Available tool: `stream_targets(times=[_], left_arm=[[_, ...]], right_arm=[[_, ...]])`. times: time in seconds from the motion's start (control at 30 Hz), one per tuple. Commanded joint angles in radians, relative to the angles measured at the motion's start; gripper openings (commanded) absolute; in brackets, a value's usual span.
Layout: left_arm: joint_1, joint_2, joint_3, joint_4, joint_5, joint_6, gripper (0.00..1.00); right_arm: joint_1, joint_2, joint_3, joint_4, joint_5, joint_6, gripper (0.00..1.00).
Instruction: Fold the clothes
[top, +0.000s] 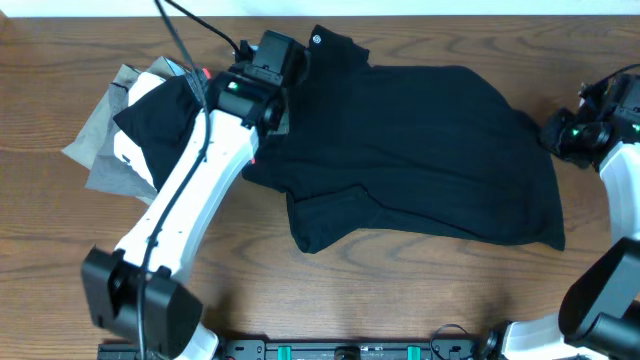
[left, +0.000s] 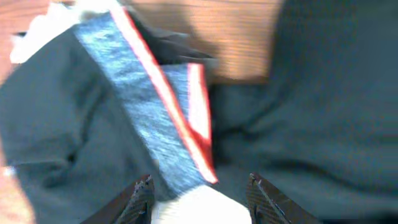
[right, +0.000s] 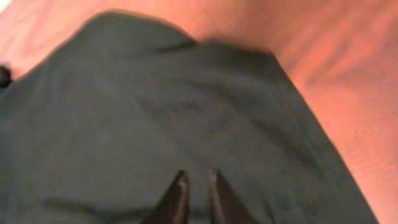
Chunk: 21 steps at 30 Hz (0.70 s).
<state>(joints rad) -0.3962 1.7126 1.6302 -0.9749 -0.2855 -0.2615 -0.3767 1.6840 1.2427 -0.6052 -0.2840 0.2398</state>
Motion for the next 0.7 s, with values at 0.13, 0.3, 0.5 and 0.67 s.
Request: stream_targets(times=[0.13,0.3,0.5,0.67], left_arm=[[0.003,-0.117,0.012,-0.021,0.354,0.100,0.50],[0.000,-0.164,0.012,-0.058,0.372,0.124,0.50],[-0.003,-0.175,0.012,-0.118,0.377,0.124,0.51],[-0.016,-0.175,0.012,-0.132,0.383,0.132,0.51]], right_arm=[[0.066,0.192,-0.007,0.126,-0.058,-0.013,0.01],[0.084,0.294,-0.007,0.212,-0.056,-0.013,0.01],[0.071,0.378,-0.007,0.246,0.134,-0.012,0.01],[0.031,0.385,-0.002,0.282,0.319,-0.013,0.01]])
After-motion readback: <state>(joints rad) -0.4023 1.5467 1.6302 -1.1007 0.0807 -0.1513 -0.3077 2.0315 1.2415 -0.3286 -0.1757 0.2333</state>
